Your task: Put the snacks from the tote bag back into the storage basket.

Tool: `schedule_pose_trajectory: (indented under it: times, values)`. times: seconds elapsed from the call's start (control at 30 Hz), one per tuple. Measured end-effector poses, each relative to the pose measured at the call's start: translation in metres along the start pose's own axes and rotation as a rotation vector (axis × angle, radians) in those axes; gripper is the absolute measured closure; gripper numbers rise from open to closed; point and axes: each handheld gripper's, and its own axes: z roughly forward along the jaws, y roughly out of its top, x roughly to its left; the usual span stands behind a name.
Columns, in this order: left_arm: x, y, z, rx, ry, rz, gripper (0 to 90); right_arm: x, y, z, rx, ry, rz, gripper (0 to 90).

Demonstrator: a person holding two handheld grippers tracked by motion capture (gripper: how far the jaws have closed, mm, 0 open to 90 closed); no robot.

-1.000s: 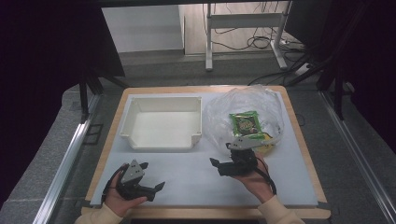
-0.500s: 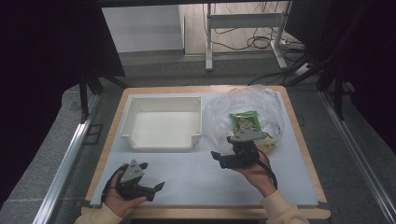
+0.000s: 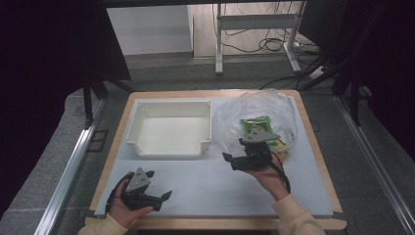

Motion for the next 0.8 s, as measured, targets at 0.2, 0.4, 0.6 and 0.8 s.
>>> schedule_pose_trajectory:
  times: [0.2,0.4,0.6,0.8]
  values:
    - [0.000,0.000,0.000,-0.001,0.001,-0.002,6.5,-0.005,0.002,-0.001,-0.005,-0.005,0.005,21.5]
    - [0.000,0.000,0.000,0.000,0.001,-0.001,6.5,-0.008,0.005,-0.002,-0.012,-0.013,0.005,21.8]
    - [0.001,-0.001,0.000,0.003,0.002,0.000,6.5,-0.012,0.010,-0.004,-0.020,-0.014,0.011,22.0]
    - [0.001,-0.001,0.000,0.004,0.003,0.000,6.5,-0.015,0.014,-0.005,-0.028,-0.028,0.009,22.1]
